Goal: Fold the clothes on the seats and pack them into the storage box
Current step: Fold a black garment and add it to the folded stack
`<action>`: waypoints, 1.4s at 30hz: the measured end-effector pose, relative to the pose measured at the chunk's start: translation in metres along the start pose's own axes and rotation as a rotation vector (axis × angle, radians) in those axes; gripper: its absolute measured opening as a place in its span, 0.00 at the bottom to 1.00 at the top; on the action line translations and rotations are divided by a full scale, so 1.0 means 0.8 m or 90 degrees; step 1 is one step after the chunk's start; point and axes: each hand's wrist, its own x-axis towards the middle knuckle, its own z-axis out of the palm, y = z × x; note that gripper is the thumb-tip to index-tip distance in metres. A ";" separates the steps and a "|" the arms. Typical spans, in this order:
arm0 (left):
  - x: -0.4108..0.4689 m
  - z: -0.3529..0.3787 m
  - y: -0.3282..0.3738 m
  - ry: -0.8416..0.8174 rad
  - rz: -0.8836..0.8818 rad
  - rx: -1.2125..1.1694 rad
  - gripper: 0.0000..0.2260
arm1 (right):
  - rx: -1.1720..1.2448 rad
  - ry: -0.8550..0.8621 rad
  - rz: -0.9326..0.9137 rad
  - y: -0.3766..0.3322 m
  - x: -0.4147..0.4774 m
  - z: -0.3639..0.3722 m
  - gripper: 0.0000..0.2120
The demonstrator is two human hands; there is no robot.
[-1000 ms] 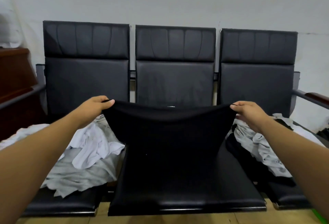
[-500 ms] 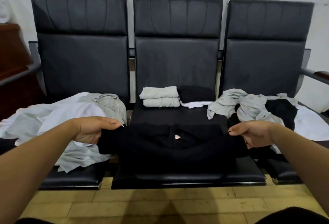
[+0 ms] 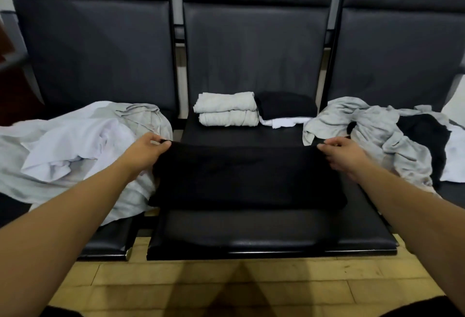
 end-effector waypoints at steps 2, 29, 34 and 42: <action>0.001 0.016 -0.005 -0.006 -0.009 0.141 0.20 | -0.273 0.024 -0.031 0.010 -0.001 0.018 0.22; -0.066 0.060 0.031 -0.049 -0.192 0.135 0.26 | -0.628 -0.200 -0.333 0.031 -0.105 0.136 0.28; -0.065 0.050 0.048 -0.100 -0.215 -0.011 0.18 | -0.641 -0.156 -0.421 0.024 -0.097 0.118 0.29; -0.069 0.028 0.067 -0.101 -0.133 -0.172 0.07 | -0.643 -0.259 -0.394 0.021 -0.100 0.152 0.27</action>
